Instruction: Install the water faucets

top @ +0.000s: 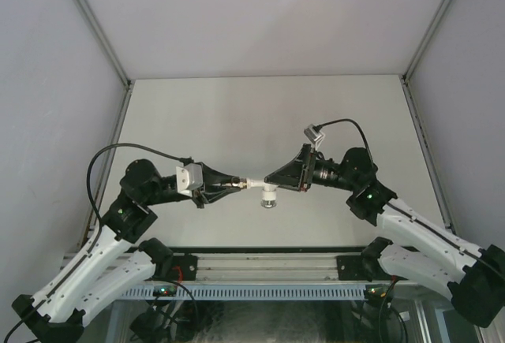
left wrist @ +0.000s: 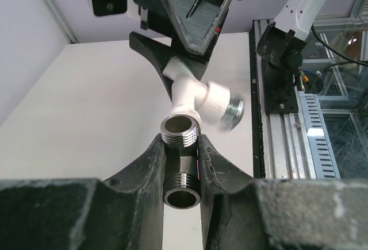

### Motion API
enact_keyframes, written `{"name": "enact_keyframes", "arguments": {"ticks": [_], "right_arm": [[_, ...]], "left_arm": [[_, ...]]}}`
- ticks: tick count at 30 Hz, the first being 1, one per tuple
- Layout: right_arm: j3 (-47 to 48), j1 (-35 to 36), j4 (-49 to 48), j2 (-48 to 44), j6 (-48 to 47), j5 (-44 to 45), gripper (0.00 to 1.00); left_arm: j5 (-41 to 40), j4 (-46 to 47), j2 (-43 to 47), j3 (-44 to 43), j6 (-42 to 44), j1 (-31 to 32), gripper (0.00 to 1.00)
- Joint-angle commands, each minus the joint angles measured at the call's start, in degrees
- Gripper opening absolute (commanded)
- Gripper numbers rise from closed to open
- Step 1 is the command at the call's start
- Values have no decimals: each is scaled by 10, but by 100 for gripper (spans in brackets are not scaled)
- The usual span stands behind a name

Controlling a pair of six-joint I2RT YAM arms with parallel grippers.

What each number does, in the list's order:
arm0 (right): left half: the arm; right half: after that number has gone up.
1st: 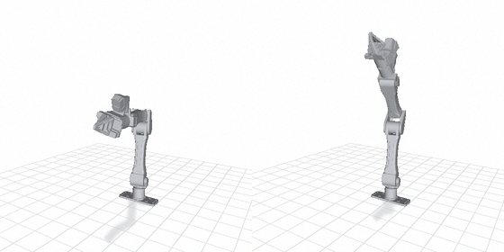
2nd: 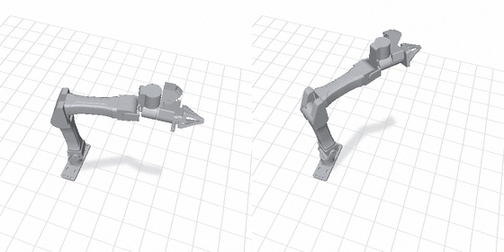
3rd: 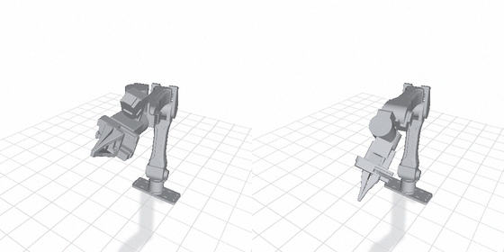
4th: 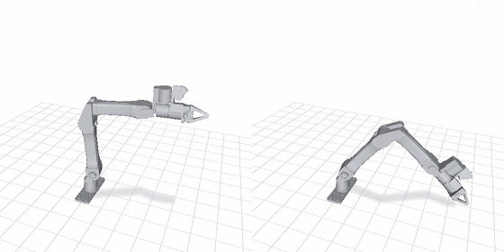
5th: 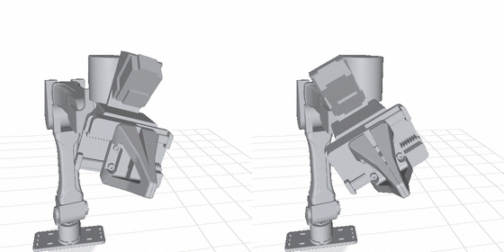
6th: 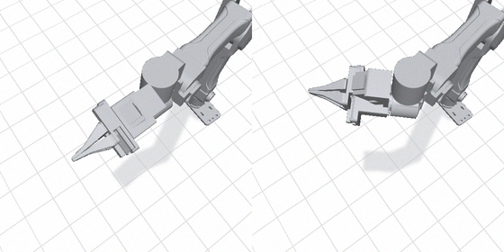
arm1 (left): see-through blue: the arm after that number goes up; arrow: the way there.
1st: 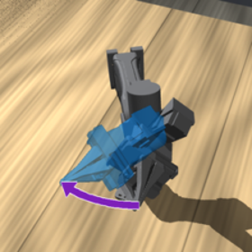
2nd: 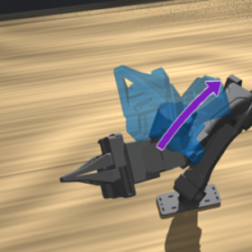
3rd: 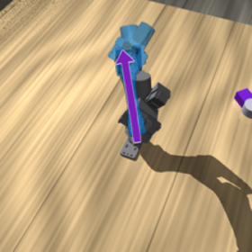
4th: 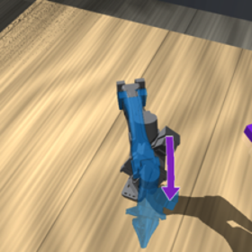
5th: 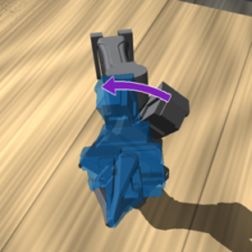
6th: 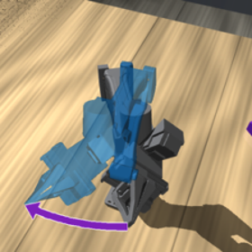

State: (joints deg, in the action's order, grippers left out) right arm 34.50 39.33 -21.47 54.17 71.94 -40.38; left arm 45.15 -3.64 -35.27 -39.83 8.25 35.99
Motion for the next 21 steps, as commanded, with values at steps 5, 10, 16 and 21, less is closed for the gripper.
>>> {"name": "enact_keyframes", "arguments": {"ticks": [5,10,16,21], "right_arm": [[28,-5,98,-79,-151,155,73],[29,-6,110,-123,-280,212,76],[28,-5,101,-197,-600,213,78],[24,14,172,-241,-946,123,87]], "left_arm": [[-3,30,1,-14,7,1,0],[-3,32,4,-16,2,1,0],[-3,35,11,-17,-10,1,0],[-11,33,6,-24,-34,1,0]]}}
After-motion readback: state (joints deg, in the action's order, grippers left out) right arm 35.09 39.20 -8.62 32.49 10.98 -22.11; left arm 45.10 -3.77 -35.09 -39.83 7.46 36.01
